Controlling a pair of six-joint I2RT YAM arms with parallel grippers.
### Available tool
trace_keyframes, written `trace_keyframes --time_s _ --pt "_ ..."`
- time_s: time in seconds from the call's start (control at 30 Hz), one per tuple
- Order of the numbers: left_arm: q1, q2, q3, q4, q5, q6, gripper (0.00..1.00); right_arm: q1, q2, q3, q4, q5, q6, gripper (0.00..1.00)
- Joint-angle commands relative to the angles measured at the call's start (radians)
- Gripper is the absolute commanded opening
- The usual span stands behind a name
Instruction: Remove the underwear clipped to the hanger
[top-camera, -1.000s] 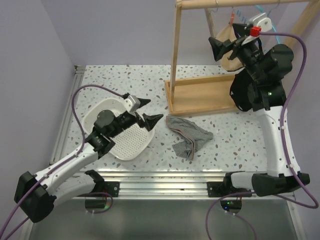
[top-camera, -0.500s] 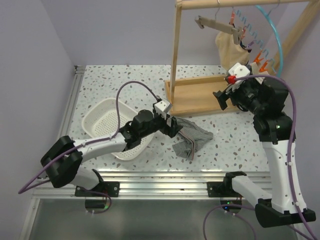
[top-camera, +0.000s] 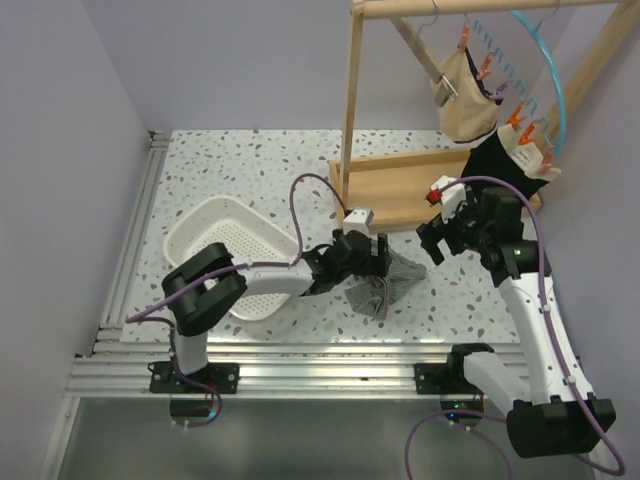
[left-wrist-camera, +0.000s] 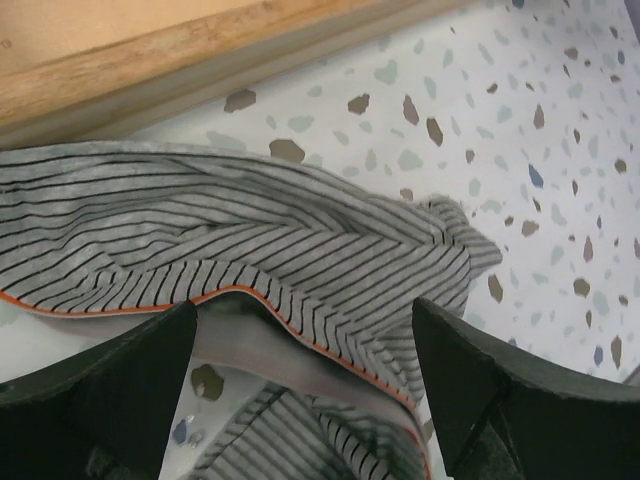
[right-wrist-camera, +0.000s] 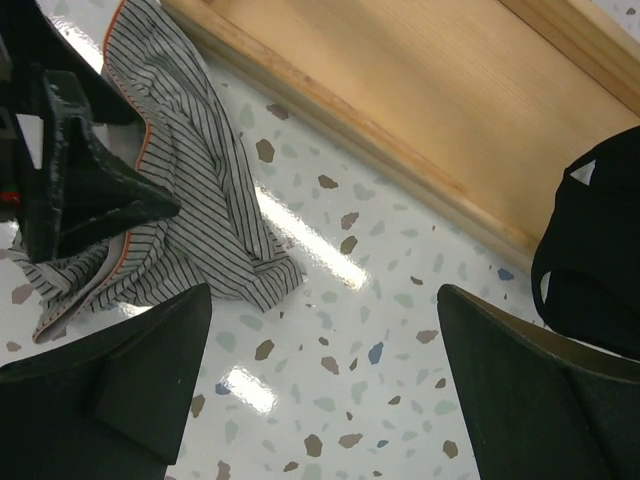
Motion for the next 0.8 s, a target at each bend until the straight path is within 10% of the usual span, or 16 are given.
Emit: trace_keyframes --time_s 0.0,0.27,0.43,0.57,0.77 --pt "-0.038 0.092 0.130 -0.153 -0.154 -0.160 0.92 -0.009 -0.019 -0.012 0.081 0.026 0.029 0.99" --pt "-0.043 0.212 0.219 -0.277 -0.188 -0.242 0.87 -0.013 -0.010 -0.027 0.090 0.017 0.031 0.99" --pt "-0.046 0.195 0.141 -0.169 -0.279 -0.204 0.65 -0.014 -0.009 -0.033 0.093 0.012 0.026 0.99" --pt "-0.063 0.030 -0.064 0.205 -0.314 0.039 0.09 -0.014 -0.006 -0.032 0.088 0.009 0.020 0.99" --pt "-0.066 -0.289 -0.266 0.489 -0.218 0.397 0.00 -0.017 0.004 -0.030 0.088 0.021 0.014 0.99"
